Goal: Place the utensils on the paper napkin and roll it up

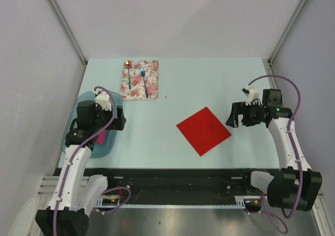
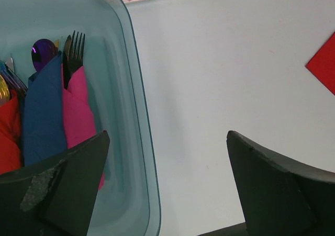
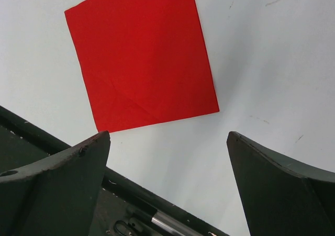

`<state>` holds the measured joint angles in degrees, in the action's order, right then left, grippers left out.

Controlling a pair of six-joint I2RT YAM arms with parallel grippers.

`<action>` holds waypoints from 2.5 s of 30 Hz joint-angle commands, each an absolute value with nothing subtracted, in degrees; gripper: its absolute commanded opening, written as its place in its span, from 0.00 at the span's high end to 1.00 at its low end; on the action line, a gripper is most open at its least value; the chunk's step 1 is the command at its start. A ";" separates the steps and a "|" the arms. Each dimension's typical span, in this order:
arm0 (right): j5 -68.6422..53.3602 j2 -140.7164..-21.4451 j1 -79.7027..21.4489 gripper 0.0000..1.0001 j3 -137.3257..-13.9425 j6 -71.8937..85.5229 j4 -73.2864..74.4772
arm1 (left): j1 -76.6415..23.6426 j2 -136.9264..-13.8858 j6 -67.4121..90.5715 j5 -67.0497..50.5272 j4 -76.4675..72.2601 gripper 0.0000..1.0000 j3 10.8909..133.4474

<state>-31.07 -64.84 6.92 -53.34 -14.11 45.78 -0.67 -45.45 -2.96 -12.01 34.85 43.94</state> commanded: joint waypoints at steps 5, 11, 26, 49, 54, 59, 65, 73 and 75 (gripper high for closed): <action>-30.94 -64.60 6.59 0.00 -53.96 -14.06 45.18 | -0.26 -44.91 -3.86 -11.69 33.05 0.00 46.49; -30.85 -64.78 6.59 0.00 -53.96 -14.06 45.18 | -0.35 -49.73 -3.08 -10.81 31.20 0.00 50.44; -30.41 -65.57 6.68 0.00 -54.23 -13.80 45.26 | -8.95 -87.87 4.04 -2.03 21.72 0.02 80.23; -29.80 -66.18 6.42 0.00 -54.23 -13.45 45.26 | -13.80 -124.71 13.10 6.42 19.34 0.57 104.85; -29.80 -66.36 6.24 0.00 -54.32 -13.36 45.18 | -13.80 -129.10 13.80 7.47 19.42 0.59 107.22; -29.80 -67.15 6.15 0.00 -54.40 -13.36 45.17 | -13.71 -132.80 14.15 7.73 20.21 0.64 110.56; -29.79 -67.50 6.15 0.00 -54.49 -13.36 45.26 | -13.45 -136.31 15.64 8.44 23.11 0.67 114.87; -29.62 -67.85 6.15 0.00 -54.58 -13.18 45.18 | -12.92 -138.07 18.63 8.35 26.36 0.67 116.89; -29.62 -67.85 6.06 0.00 -54.58 -13.18 45.26 | -12.75 -138.51 18.89 8.09 26.81 0.68 117.24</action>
<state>-30.04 -67.57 6.42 -53.34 -13.61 45.71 -13.39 -137.69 16.43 7.53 25.17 114.13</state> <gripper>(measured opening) 0.994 0.328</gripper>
